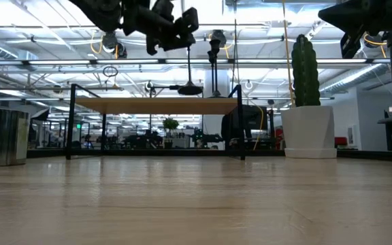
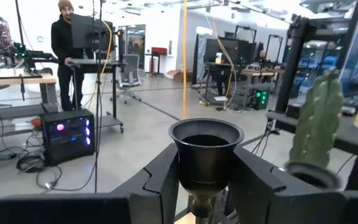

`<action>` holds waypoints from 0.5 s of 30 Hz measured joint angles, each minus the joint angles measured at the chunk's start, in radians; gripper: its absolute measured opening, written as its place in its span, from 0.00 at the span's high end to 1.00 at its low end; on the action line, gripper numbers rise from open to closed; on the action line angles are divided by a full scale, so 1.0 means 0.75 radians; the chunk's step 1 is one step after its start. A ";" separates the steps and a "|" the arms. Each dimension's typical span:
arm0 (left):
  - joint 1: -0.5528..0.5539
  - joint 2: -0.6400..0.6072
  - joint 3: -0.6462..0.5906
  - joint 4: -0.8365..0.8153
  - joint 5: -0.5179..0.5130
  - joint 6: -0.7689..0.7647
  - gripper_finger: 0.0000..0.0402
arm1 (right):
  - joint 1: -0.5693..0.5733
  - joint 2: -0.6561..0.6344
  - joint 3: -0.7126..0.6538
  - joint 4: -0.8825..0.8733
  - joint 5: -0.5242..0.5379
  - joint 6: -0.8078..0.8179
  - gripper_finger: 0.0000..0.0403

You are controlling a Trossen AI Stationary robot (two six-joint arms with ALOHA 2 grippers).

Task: Pick & Place candle stick holders
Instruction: Put the black candle holder on the shelf

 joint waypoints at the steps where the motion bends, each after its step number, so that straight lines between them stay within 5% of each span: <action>1: 0.005 0.010 0.006 0.001 0.000 -0.001 0.69 | 0.000 0.000 0.000 0.000 0.000 0.000 1.00; 15: 0.036 0.089 0.071 -0.013 0.000 0.038 0.69 | 0.000 0.000 0.000 0.000 0.000 0.000 1.00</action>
